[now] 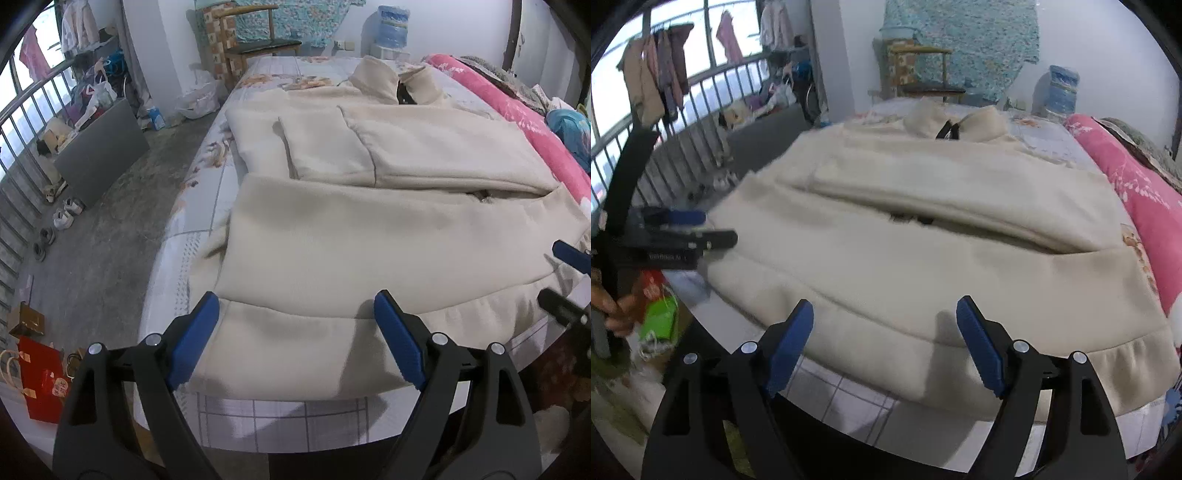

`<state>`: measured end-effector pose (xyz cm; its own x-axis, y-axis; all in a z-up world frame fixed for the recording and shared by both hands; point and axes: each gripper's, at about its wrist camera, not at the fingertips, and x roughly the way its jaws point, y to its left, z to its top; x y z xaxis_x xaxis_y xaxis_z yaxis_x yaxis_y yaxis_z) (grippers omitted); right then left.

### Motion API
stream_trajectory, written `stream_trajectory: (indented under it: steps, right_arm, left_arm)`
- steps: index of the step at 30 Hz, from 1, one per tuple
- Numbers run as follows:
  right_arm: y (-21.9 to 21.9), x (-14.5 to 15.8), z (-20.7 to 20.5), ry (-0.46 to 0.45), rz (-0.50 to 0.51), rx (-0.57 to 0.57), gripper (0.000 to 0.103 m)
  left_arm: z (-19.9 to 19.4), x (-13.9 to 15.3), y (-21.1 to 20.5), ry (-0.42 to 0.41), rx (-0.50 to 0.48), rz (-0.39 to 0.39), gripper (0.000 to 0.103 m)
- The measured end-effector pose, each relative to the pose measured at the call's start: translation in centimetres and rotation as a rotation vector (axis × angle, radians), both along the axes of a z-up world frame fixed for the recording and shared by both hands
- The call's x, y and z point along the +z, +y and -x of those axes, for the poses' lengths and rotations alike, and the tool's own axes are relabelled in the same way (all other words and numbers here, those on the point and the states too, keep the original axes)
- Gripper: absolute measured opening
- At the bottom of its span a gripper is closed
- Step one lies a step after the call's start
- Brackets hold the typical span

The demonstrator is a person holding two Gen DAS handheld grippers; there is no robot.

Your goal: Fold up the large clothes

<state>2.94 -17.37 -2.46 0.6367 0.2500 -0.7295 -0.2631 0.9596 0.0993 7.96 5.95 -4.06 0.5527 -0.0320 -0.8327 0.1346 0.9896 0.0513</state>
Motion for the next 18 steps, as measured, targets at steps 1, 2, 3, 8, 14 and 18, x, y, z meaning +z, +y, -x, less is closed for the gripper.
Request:
stream_trajectory:
  steps: [1,2,3,8,14,18]
  right_arm:
    - [-0.3,0.1,-0.1,-0.003,-0.006,-0.009,0.078]
    - [-0.9,0.4,-0.2,-0.007,-0.013,-0.029,0.078]
    - [-1.3,0.6,-0.3,-0.008,-0.015,-0.046,0.079]
    - [-2.8,0.7,-1.6,0.003,0.008,-0.116,0.08]
    - [-3.7,0.4,-2.4,0.026,0.003,-0.153,0.089]
    - [-4.2,0.2,-3.0,0.061,-0.007,-0.171,0.09]
  left_arm:
    - [0.0,0.4,0.0,-0.009,0.002,0.004,0.082]
    - [0.0,0.8,0.0,-0.018,0.004,0.01,0.082]
    - [-0.1,1.2,-0.1,-0.026,0.005,0.017,0.082]
    - [-0.6,2.7,-1.4,-0.053,-0.023,0.041,0.082]
    - [-1.9,3.1,-4.0,-0.064,-0.073,0.023,0.082]
    - [-2.9,3.4,-5.6,-0.082,-0.097,-0.028,0.082]
